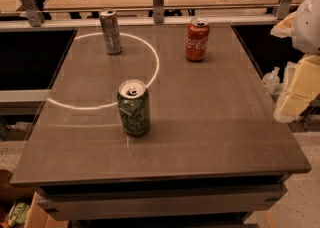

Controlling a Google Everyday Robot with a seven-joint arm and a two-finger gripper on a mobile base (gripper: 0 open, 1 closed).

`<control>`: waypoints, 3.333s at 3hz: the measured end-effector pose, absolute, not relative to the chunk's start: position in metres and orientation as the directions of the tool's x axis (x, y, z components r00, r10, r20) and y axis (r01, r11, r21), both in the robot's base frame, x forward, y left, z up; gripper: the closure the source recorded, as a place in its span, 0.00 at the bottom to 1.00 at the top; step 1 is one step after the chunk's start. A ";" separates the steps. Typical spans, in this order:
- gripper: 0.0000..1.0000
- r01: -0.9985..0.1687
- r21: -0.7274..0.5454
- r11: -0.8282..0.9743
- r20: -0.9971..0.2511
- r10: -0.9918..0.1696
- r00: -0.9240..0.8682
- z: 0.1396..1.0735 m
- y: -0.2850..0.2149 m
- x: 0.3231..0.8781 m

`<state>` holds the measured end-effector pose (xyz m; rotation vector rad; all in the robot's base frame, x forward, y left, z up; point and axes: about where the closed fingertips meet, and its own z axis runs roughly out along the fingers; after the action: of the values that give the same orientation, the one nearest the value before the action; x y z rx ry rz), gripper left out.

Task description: Knock green can over

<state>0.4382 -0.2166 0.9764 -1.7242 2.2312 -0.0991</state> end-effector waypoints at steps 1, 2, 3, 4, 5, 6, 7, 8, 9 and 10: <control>0.00 -0.931 -0.246 0.270 -0.207 -0.953 -0.221 0.976 -0.217 0.438; 0.00 -0.930 -0.228 0.289 -0.274 -0.935 -0.223 0.975 -0.209 0.432; 0.00 -0.937 -0.189 0.295 -0.418 -0.887 -0.195 0.955 -0.201 0.426; 0.00 -0.964 -0.162 0.210 -0.570 -0.817 -0.082 0.948 -0.173 0.421; 0.00 -0.982 -0.134 0.133 -0.707 -0.707 0.000 0.949 -0.129 0.405; 0.00 -0.988 -0.102 0.115 -0.786 -0.619 0.009 0.941 -0.098 0.389; 0.00 -0.987 -0.070 0.146 -0.836 -0.549 -0.022 0.917 -0.087 0.381; 0.00 -0.976 -0.110 0.186 -0.806 -0.592 -0.022 0.908 -0.078 0.383; 0.00 -0.975 -0.128 0.184 -0.788 -0.615 -0.013 0.906 -0.081 0.383; 0.00 -0.961 -0.104 0.257 -0.793 -0.605 -0.075 0.899 -0.073 0.372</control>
Offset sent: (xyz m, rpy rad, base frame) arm -0.0209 0.0216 -0.0088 0.2293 0.0184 -0.0069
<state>0.3720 -0.0729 0.8988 -1.4369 1.7740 0.5962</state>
